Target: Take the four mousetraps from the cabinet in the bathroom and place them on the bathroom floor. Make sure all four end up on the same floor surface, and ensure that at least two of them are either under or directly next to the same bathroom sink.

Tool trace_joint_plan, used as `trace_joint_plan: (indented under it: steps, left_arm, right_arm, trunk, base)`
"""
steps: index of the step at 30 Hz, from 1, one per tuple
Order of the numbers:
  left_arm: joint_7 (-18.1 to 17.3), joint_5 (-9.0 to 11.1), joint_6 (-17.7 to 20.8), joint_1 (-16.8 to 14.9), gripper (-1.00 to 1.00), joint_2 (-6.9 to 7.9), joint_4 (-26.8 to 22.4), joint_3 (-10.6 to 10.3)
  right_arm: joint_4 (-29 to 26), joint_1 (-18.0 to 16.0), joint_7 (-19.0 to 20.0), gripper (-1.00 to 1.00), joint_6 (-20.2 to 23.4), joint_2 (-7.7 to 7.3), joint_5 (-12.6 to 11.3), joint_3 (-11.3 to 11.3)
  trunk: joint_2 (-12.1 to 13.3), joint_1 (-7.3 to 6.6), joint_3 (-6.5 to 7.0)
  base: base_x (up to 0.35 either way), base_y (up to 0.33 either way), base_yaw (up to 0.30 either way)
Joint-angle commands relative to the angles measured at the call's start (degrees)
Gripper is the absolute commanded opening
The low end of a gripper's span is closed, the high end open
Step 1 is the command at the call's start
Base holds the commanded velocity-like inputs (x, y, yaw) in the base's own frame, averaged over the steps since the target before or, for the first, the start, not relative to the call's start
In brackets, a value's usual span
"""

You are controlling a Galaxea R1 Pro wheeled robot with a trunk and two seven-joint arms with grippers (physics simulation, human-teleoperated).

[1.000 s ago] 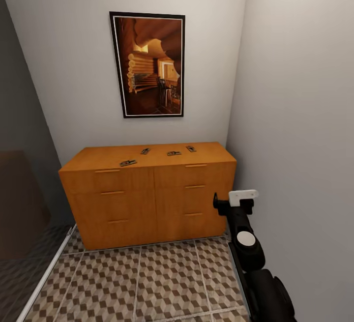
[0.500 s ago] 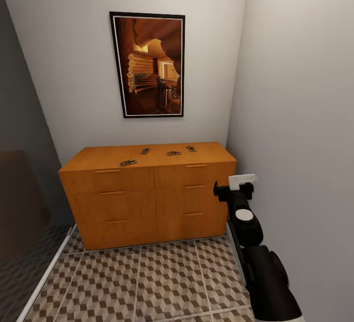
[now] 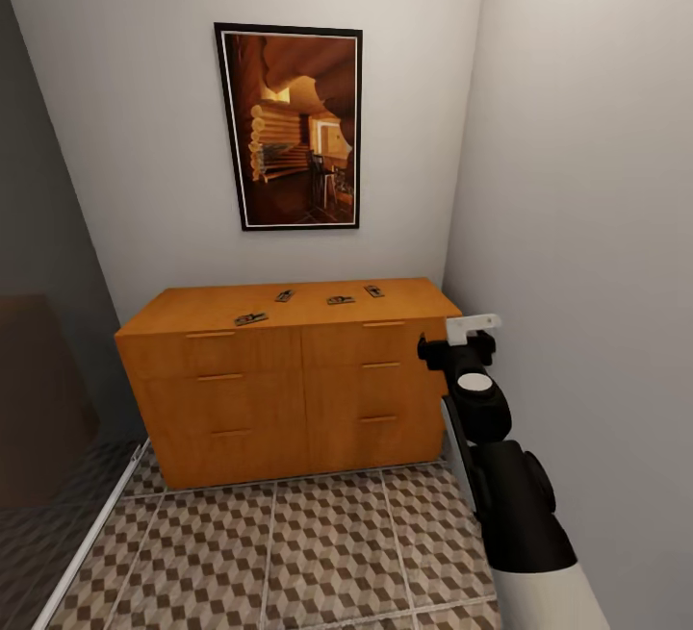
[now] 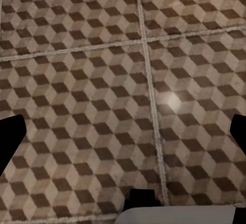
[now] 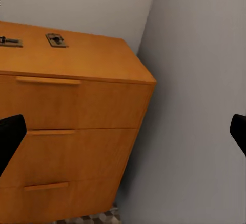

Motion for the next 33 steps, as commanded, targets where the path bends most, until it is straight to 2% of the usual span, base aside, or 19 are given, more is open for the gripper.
trace_joint_plan:
  steps: [1, 10, 19, 20, 27, 28, 33]
  left_arm:
    - [0.3, 0.0, -0.1, 0.0, 1.0, 0.01, -0.1, -0.1]
    - [0.2, 0.0, -0.1, 0.0, 1.0, 0.01, -0.1, -0.1]
    - [0.1, 0.0, -0.1, 0.0, 1.0, -0.11, -0.1, -0.1]
    - [0.1, 0.0, -0.1, 0.0, 1.0, -0.13, -0.1, -0.1]
    - [0.1, 0.0, 0.0, 0.0, 1.0, -0.16, -0.1, -0.1]
    - [0.1, 0.0, 0.0, 0.0, 1.0, -0.16, -0.1, -0.1]
    - [0.1, 0.0, 0.0, 0.1, 1.0, -0.24, -0.1, -0.1]
  right_arm:
    - [0.4, -0.6, -0.2, 1.0, 0.6, 0.0, 0.0, 0.1]
    - [5.6, -6.1, 0.3, 1.0, 1.6, 0.0, -0.1, 0.1]
    - [14.4, -13.6, 0.8, 1.0, 1.8, 0.0, -0.1, 0.1]
    - [16.9, -15.6, 1.2, 1.0, 1.8, 0.0, -0.1, 0.1]
    - [26.9, -23.6, 3.1, 1.0, 1.7, 0.0, -0.3, 0.1]
    - [29.8, -26.1, 3.5, 1.0, 1.7, 0.0, -0.5, 0.1]
    - [37.3, -32.8, 3.9, 1.0, 1.6, 0.0, -1.8, 0.0]
  trunk:
    - [0.0, 0.0, -0.05]
    - [0.0, 0.0, -0.05]
    - [0.0, 0.0, -0.05]
    - [0.0, 0.0, -0.05]
    - [0.0, 0.0, -0.05]
    - [0.0, 0.0, -0.05]
    - [0.0, 0.0, -0.05]
  base:
    - [0.0, 0.0, 0.0]
    - [0.0, 0.0, 0.0]
    - [0.0, 0.0, 0.0]
    - [0.0, 0.0, 0.0]
    - [0.0, 0.0, 0.0]
    - [0.0, 0.0, 0.0]
    - [0.0, 0.0, 0.0]
